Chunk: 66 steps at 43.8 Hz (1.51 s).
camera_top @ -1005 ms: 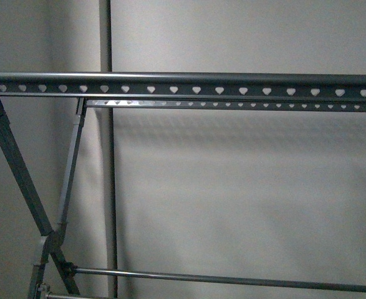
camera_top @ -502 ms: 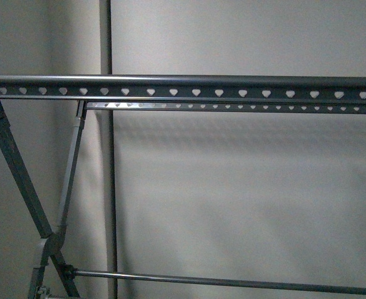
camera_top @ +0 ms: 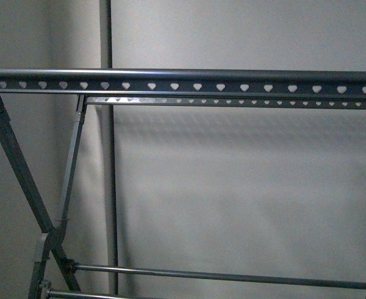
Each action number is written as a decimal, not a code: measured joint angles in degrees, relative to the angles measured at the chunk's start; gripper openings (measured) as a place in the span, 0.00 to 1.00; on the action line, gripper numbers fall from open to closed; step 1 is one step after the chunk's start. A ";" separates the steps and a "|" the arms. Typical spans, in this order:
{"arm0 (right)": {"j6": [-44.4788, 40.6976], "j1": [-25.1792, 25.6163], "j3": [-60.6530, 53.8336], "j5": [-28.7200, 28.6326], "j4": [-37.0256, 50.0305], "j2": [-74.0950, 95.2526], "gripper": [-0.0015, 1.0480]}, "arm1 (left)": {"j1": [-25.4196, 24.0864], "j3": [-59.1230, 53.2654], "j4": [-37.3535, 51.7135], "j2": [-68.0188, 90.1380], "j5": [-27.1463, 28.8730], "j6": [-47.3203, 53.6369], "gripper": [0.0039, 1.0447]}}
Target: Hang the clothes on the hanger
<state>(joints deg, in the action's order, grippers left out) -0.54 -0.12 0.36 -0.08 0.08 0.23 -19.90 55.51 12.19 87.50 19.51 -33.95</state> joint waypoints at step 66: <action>0.00 0.00 0.00 0.02 0.00 0.00 0.93 | 13.51 2.47 -27.67 -8.39 -74.25 79.41 0.04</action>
<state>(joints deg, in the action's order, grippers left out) -0.54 -0.12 0.36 -0.05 0.08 0.23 -6.39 57.98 -15.49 79.11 -54.74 45.45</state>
